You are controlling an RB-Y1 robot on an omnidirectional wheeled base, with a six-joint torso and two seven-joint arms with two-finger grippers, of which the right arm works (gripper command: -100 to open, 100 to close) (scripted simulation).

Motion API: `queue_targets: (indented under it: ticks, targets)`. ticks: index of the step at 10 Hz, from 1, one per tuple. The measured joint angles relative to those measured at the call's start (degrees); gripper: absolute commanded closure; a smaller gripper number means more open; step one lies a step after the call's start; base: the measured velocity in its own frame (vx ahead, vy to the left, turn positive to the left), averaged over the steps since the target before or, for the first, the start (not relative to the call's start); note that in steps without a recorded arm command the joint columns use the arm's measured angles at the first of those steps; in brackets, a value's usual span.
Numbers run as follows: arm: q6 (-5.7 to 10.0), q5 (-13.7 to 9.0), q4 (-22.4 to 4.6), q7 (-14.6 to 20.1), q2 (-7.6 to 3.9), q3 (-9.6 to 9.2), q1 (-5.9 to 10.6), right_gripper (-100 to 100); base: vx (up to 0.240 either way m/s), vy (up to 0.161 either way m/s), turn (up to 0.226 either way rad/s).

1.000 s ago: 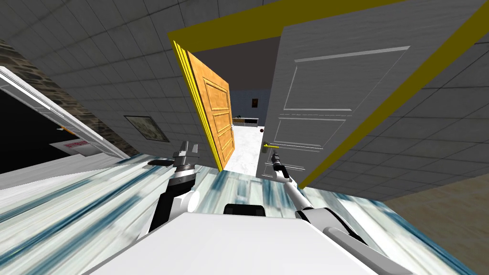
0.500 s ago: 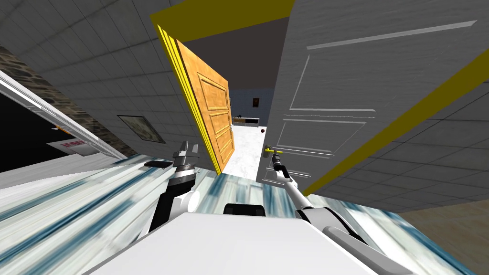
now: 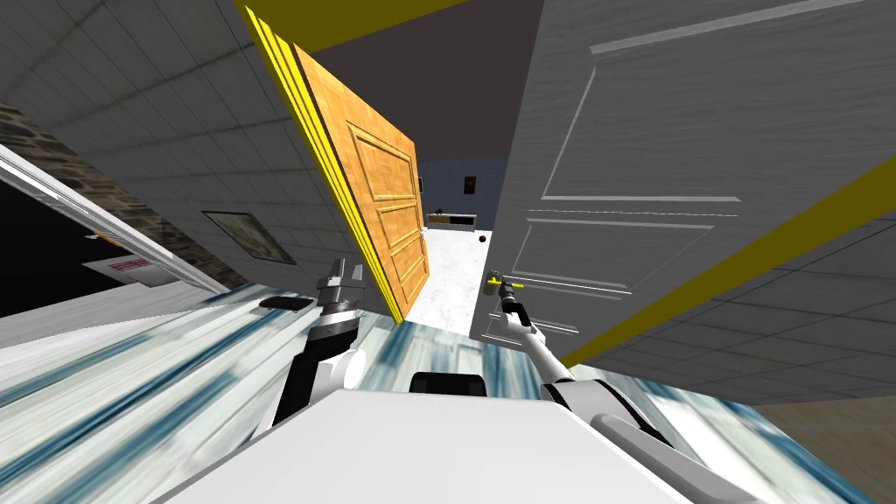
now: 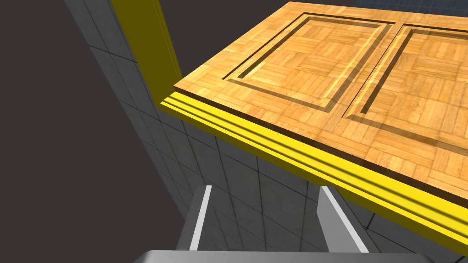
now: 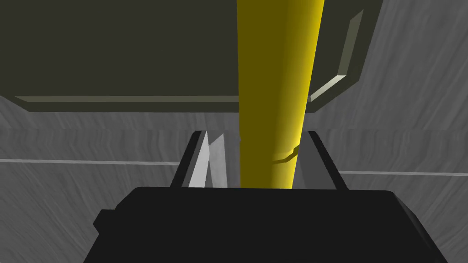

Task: Push the door open

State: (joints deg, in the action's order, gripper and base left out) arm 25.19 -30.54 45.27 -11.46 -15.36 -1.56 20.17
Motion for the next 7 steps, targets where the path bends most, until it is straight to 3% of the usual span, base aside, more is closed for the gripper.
queue_targets:
  ticks: [4,7]
  targets:
    - [0.04,0.0,0.1,0.0,-0.18,0.11,0.27,100,-0.003,0.000,0.002]
    - [-0.20,-0.2,-0.6,-0.3,-0.03,0.68,0.04,100,0.131,0.034,-0.038]
